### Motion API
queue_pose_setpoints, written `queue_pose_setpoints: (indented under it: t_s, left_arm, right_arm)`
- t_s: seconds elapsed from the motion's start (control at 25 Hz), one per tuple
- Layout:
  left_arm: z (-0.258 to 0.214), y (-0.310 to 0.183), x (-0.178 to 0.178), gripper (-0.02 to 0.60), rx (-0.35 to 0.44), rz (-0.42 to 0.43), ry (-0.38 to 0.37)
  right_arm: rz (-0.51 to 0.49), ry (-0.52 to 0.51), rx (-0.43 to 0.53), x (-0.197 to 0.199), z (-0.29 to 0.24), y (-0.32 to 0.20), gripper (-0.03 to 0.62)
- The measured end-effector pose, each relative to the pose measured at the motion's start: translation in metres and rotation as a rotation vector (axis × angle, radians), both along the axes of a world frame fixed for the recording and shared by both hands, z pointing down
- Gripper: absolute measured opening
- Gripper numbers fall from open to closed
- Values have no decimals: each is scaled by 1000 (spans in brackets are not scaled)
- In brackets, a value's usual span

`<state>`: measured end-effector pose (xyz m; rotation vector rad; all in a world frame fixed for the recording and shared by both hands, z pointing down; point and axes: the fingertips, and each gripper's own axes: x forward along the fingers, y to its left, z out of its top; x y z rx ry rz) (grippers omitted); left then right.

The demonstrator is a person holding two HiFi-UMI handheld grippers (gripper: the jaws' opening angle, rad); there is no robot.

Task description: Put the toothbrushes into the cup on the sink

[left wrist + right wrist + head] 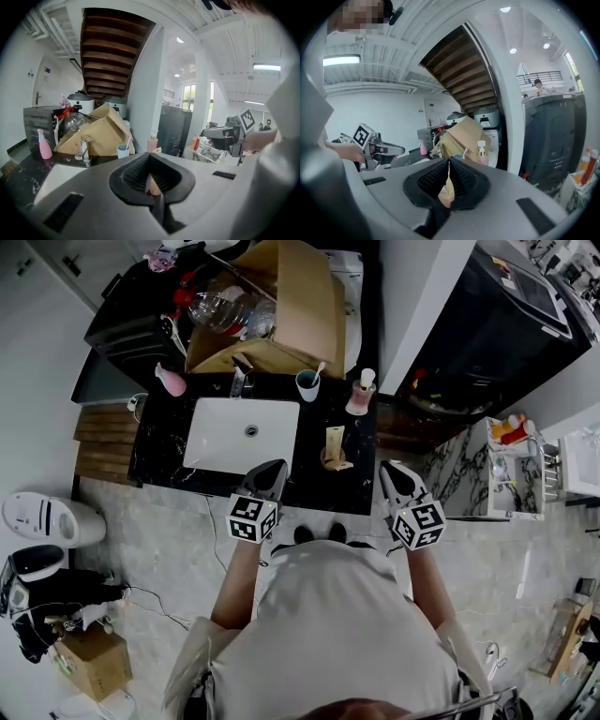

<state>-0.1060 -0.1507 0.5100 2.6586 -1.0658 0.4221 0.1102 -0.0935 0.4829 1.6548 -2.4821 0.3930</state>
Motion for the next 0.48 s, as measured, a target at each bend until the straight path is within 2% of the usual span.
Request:
queue_pose_setpoints:
  t_s: [0.48]
  left_arm:
    - [-2, 4, -2, 9, 0, 0, 17]
  right_arm:
    - [-1, 1, 12, -1, -2, 2, 34]
